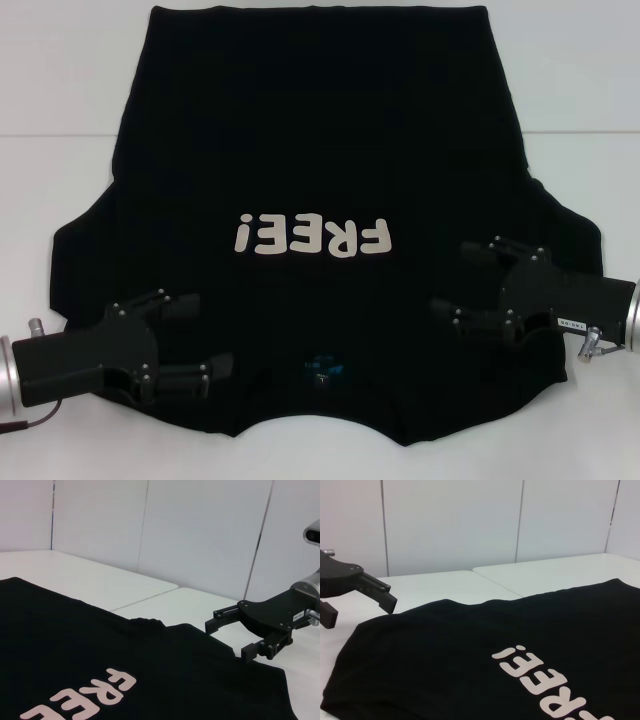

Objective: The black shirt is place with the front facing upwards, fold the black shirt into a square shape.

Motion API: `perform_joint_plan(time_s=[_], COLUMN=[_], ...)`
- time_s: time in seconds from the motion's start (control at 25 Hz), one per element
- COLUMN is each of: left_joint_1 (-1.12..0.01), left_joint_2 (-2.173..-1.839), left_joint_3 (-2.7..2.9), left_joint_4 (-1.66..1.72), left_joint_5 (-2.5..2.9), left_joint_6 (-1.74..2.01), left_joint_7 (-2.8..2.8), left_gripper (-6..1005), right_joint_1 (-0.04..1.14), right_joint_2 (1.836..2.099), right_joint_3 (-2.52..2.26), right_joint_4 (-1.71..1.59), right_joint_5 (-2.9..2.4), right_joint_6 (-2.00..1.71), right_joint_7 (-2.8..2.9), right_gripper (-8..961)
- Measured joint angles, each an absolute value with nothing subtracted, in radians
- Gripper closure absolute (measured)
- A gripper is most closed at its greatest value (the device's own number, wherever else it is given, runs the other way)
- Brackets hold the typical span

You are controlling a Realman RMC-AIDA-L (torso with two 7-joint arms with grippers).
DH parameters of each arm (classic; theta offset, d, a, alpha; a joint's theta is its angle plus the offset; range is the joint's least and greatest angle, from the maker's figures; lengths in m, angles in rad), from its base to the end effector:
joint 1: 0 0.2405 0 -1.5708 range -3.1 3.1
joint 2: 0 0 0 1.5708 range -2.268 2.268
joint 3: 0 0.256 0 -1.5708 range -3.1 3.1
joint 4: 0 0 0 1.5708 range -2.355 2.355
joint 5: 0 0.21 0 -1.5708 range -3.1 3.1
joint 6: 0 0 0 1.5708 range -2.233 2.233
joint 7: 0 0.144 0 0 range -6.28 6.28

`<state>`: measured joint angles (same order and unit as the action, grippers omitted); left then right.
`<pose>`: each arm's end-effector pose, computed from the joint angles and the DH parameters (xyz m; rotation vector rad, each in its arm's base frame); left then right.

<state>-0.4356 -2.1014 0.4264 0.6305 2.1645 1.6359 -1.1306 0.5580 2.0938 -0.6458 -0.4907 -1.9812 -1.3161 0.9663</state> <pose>-0.3086 0.2876 0.0044 -2.6366 -0.5491 -0.6773 0.2817 0.3437 -0.0292 -2.5999 0.3058 0.5233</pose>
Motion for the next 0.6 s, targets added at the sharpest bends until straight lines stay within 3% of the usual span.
perform_joint_plan(time_s=[0.6], left_joint_1=[-0.438], left_joint_2=[-2.095], left_joint_3=[0.420], left_joint_4=[0.624], left_joint_5=[2.157], left_joint_6=[1.637], left_joint_7=[-1.221], left_gripper=[59], right_joint_1=[0.560], right_joint_2=[2.092], right_joint_3=[-0.646], right_joint_4=[-0.477], right_joint_5=[-1.982], right_joint_6=[-1.316], right_joint_7=[0.960], right_gripper=[40])
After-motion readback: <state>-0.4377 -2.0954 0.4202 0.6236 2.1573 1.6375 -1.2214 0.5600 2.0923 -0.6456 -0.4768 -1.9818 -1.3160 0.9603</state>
